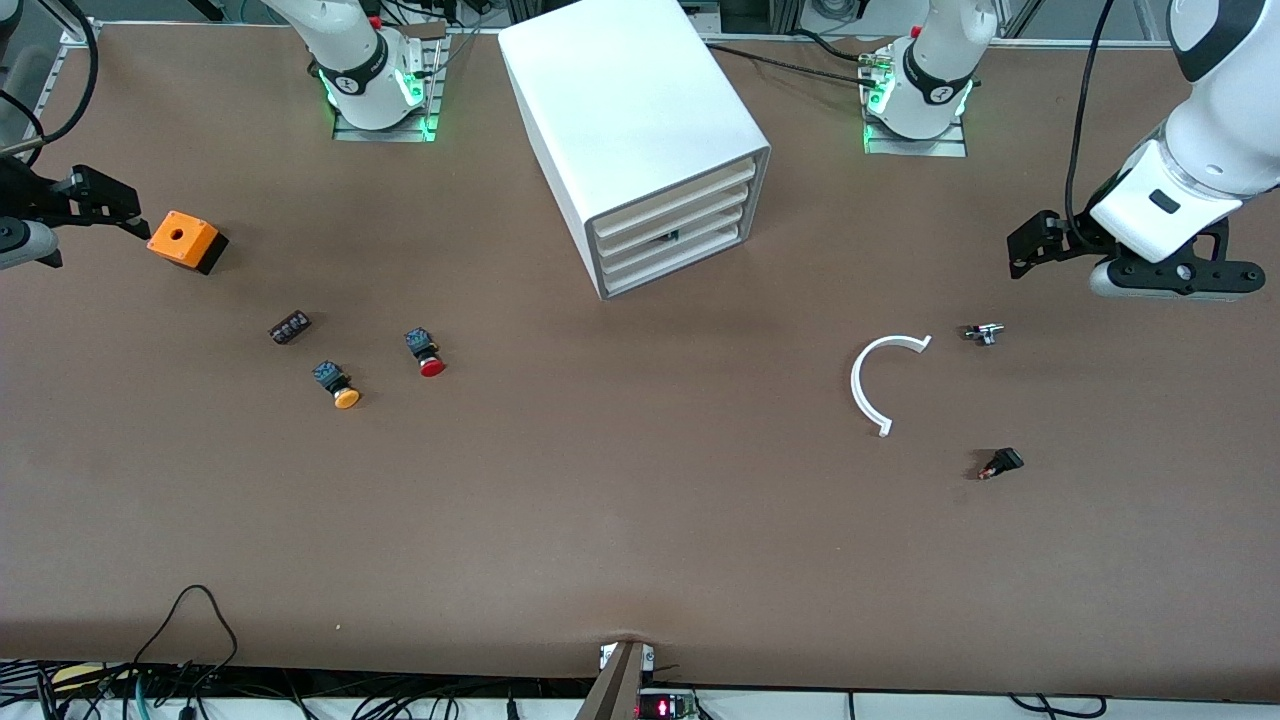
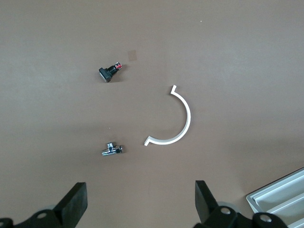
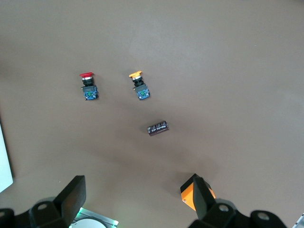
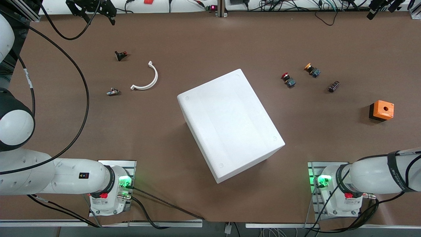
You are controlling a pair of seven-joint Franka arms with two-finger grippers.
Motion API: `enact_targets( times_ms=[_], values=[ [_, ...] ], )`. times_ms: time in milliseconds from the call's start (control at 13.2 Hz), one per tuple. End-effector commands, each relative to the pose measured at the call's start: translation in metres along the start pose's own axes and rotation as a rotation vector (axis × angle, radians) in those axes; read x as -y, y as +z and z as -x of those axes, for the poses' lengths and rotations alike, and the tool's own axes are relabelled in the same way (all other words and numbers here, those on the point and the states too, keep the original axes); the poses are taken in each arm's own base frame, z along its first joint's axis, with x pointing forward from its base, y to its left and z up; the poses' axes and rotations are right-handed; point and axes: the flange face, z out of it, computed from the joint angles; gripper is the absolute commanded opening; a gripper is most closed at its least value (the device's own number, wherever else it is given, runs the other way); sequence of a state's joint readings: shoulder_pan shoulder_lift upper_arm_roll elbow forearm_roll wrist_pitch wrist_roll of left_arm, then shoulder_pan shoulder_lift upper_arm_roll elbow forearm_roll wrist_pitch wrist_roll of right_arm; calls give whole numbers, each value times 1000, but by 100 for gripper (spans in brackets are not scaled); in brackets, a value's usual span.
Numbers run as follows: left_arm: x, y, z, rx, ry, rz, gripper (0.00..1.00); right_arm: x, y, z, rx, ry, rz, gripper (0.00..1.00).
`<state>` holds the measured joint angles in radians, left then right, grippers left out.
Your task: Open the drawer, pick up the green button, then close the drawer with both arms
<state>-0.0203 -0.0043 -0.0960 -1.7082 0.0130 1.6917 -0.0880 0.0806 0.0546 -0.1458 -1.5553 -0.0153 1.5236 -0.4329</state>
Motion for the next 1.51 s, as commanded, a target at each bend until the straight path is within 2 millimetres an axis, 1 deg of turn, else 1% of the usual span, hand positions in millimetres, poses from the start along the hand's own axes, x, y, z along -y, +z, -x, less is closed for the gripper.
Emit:
enact_targets(
  times_ms=[0,604,831,1058,1284,1360,1435],
  values=[
    [0,-1,2,5,22,5,100,3,-8,4,-5,7,1,100],
    [0,-1,2,5,22,5,100,1,-7,3,-1,12,1,100],
    [0,-1,2,5,20,5,100,0,-3,1,0,13,-2,100],
    [0,-1,2,5,20,5,100,3,28,-20,54,-4,-18,100],
    [1,-1,2,5,17,6,100,4,36,-24,66,-20,-25,100],
    [3,0,1,9,13,14,100,10,47,-32,84,-33,-30,100],
    [0,3,3,29,17,15,100,13,54,-38,89,-41,-48,100]
  ],
)
